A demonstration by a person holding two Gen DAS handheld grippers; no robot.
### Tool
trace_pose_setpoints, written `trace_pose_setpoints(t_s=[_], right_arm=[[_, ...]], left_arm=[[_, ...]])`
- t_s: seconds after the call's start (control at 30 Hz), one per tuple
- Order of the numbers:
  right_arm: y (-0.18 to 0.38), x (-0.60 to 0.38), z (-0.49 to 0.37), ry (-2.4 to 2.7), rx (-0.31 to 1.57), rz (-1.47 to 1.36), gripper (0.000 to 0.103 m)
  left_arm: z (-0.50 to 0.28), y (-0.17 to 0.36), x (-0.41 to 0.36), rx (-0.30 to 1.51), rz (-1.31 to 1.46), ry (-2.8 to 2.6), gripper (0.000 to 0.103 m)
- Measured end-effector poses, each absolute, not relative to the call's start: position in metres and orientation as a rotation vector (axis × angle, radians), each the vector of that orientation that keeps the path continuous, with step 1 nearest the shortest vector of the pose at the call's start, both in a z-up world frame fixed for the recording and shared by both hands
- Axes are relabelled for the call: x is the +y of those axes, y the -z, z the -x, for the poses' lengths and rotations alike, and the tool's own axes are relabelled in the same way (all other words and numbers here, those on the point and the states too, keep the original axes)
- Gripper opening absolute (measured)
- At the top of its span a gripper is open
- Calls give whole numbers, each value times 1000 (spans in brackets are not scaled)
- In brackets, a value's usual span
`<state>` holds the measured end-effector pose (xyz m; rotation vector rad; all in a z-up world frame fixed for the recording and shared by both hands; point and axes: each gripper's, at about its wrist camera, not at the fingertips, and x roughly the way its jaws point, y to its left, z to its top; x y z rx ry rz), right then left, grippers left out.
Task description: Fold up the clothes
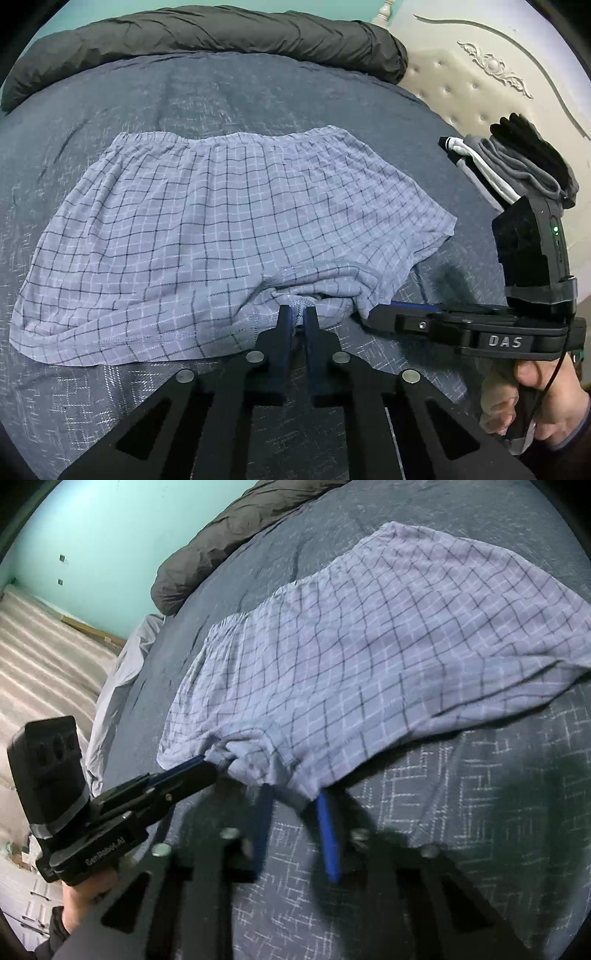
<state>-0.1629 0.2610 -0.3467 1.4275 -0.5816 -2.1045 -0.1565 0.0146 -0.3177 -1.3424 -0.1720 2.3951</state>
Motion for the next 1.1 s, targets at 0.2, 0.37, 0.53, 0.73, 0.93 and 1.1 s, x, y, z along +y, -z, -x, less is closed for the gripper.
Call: trace_pose_setpoints(t_s=[0.2,0.37,0.53,0.73,0.93,1.1], right_arm=[[340,266,160,2109,-560,-1389,2],[327,279,156,2124,-574,-1351,2],[314,285,149,2095,-570,-1331,2],[312,283,135,2053,-473,-1354,2],[329,286,125,2005,-431,-1439,2],[331,288,124,2027,-434,-1461,2]], left_arm=[[149,310,8,-187,1314,-2386,2],[135,300,-7,-226,1296,-2372,2],[120,293,-16,-239,1289,-2365,2],[102,301,-18,-204,1329,-2333,2],[91,314,-13,-167,1368,-2300,2],[91,319,-11,-164,1387,-2307,2]])
